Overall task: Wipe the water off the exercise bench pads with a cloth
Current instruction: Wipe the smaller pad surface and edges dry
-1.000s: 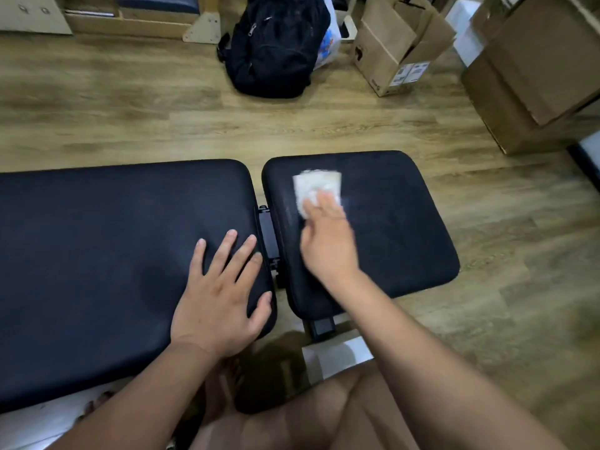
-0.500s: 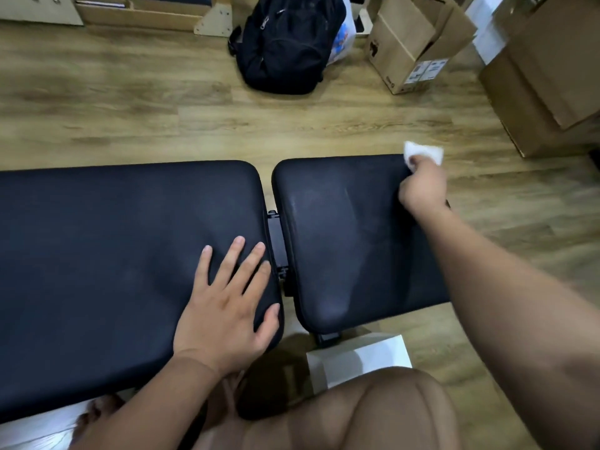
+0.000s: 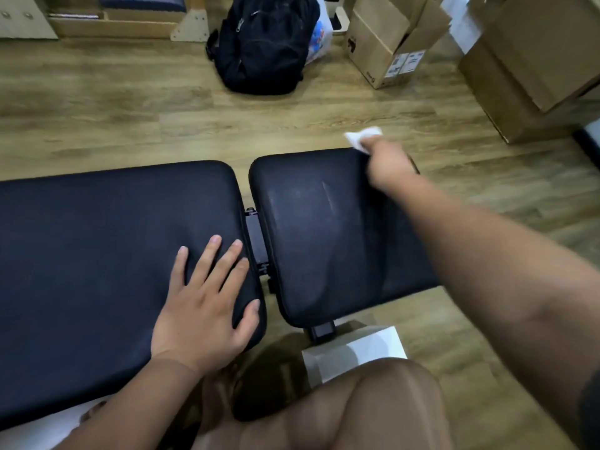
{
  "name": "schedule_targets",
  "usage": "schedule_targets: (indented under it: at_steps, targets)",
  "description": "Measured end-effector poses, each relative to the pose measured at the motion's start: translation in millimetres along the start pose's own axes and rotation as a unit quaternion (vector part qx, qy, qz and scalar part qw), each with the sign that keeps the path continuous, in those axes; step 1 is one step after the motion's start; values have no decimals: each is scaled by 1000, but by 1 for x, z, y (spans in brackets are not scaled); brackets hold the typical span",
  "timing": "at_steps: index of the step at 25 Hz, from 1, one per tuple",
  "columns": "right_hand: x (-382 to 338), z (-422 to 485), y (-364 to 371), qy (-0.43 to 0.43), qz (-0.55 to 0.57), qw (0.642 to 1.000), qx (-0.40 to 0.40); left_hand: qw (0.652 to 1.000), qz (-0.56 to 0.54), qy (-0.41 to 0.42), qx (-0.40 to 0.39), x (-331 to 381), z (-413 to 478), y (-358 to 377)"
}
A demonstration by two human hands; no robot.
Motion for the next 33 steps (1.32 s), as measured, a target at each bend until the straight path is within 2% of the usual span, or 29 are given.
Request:
schedule_targets:
  at_steps: [1, 3, 7, 9, 11, 13, 14, 15, 17, 19, 21, 22, 24, 27, 30, 31, 33]
  targets:
    - [21, 8, -9, 42, 16, 999, -5, 1000, 2, 2, -5, 0, 0, 1]
    - [26, 14, -4, 54, 40, 998, 12, 1000, -1, 5, -13, -2, 1, 1]
    - [-38, -33, 31, 87, 127, 985, 71, 1000, -3, 7, -13, 0, 0, 0]
    - [-89, -91, 57, -17, 148, 987, 52, 1000, -10, 1, -7, -1, 0, 1]
    - [-126, -162, 80, -172, 93, 981, 16, 1000, -14, 3, 6, -2, -1, 1]
    - [-110, -191, 86, -271, 78, 959, -12, 1000, -14, 4, 12, 0, -1, 0]
    - [-84, -186, 79, -276, 91, 957, 2, 1000, -13, -1, 7, 1, -1, 0]
    - [-51, -173, 70, -236, 112, 965, 31, 1000, -14, -8, 3, 0, 0, -1]
    - [26, -140, 44, -78, 109, 987, 85, 1000, -16, -12, 0, 1, 0, 0]
    - [91, -118, 12, 87, 94, 988, 84, 1000, -17, -7, -4, 0, 0, 0]
    - [102, -115, 5, 180, 118, 970, 111, 1000, -17, -4, -3, -1, 0, -1]
    - [85, -122, 11, 189, 132, 964, 130, 1000, -15, -4, -4, -1, 0, -1]
    - [30, -151, 37, 136, 143, 970, 145, 1000, -13, -6, -1, -1, 1, 0]
    - [-66, -227, 78, -53, 132, 982, 124, 1000, -15, -6, 6, 0, 0, 0]
    - [-71, -271, 91, -203, 127, 965, 105, 1000, -20, -8, 11, 0, 0, 1]
    - [-48, -270, 88, -217, 131, 960, 116, 1000, -18, -10, 9, 0, 0, 1]
    - [12, -255, 71, -127, 119, 968, 181, 1000, -11, -14, 5, 1, 0, 1]
Point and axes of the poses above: each hand's wrist, its own z-axis towards the middle knuckle, its own y-axis out of the palm, x = y × z, the point moved 2 cm from there along z, towards the middle knuckle, and after that the axes turned 3 degrees about y, right-handed, at the moved point
